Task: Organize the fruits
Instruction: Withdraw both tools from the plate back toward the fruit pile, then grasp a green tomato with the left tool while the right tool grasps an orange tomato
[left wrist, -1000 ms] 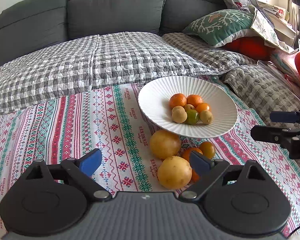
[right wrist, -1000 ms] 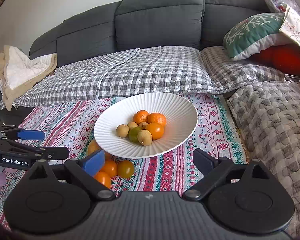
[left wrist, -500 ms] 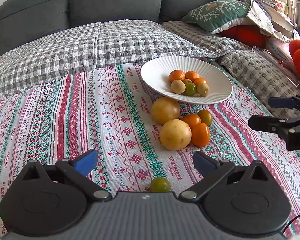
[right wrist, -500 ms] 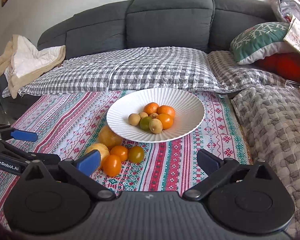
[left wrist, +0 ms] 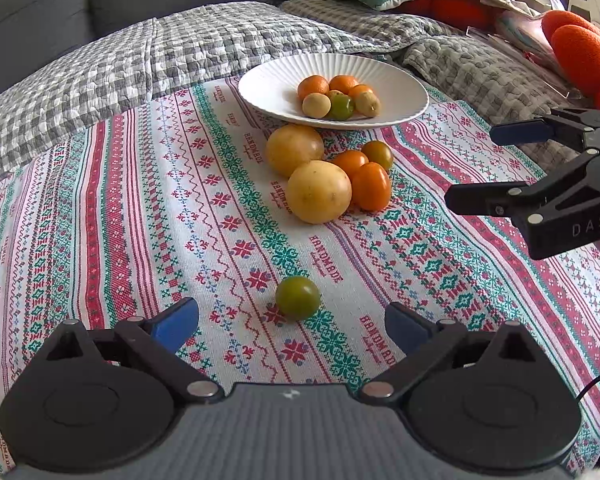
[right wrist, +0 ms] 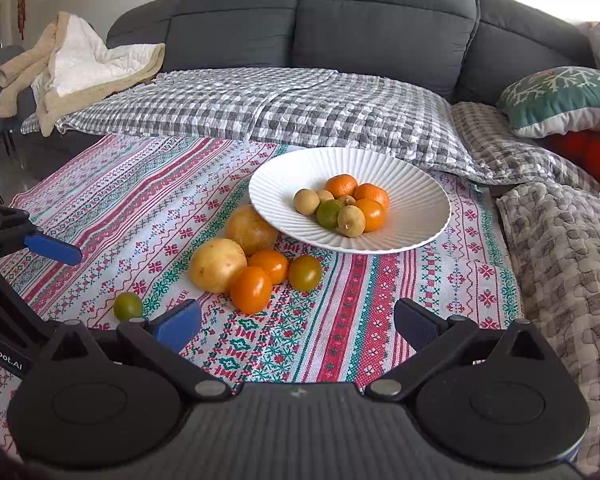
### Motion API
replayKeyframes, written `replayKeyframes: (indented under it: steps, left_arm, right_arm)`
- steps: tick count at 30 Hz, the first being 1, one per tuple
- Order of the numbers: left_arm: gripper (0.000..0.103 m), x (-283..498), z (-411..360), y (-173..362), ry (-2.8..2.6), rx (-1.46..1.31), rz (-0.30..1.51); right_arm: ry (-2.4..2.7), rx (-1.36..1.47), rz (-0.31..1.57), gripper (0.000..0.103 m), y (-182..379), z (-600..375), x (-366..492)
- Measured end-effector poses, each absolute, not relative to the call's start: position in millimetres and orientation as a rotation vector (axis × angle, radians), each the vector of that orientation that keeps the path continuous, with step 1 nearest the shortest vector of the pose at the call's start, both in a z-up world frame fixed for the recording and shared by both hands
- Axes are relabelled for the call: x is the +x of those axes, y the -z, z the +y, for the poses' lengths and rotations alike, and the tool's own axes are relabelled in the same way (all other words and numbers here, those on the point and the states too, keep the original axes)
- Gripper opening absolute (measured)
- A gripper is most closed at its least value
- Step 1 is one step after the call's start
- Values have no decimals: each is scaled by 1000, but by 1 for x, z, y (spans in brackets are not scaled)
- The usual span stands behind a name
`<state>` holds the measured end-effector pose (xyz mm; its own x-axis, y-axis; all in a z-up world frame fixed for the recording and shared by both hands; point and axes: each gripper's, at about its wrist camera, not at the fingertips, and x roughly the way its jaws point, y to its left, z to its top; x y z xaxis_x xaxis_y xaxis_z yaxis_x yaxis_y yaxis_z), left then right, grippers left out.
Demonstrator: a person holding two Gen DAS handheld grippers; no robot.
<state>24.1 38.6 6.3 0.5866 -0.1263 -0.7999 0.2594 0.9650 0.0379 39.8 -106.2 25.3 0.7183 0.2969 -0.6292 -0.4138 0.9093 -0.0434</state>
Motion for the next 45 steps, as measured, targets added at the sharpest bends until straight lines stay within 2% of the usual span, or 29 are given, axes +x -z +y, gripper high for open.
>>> replayKeyframes:
  steps: [3, 10, 17, 21, 30, 33, 36, 38, 40, 45]
  left_arm:
    - [82, 26, 35, -4, 237, 159, 937]
    - [46, 30, 30, 3, 263, 155, 982]
    - [31, 36, 30, 2, 244, 134, 973]
    - [15, 41, 32, 1, 231, 111, 970]
    - [13, 45, 32, 0, 217, 99, 962]
    - [13, 46, 33, -1, 214, 92, 962]
    - [13, 46, 33, -2, 209, 91, 961]
    - [13, 46, 34, -2, 207, 91, 960]
    - [13, 46, 34, -1, 207, 91, 961]
    - [13, 47, 35, 1, 202, 92, 970]
  right_arm:
    - [-367, -219, 704, 102, -18, -102, 45]
    - [-392, -259, 745, 102, -9, -91, 50]
    - [-411, -282, 760, 102, -4, -79, 53]
    - [-416, -288, 770, 102, -1, -74, 56]
    - [-399, -266, 772, 100, 3, -71, 65]
    - [-392, -254, 771, 91, 3, -71, 71]
    - [-379, -250, 770, 78, 5, -71, 76]
    - [-382, -248, 778, 66, 7, -70, 81]
    - [-400, -247, 785, 58, 8, -68, 83]
    - [-433, -256, 783, 51, 7, -60, 83]
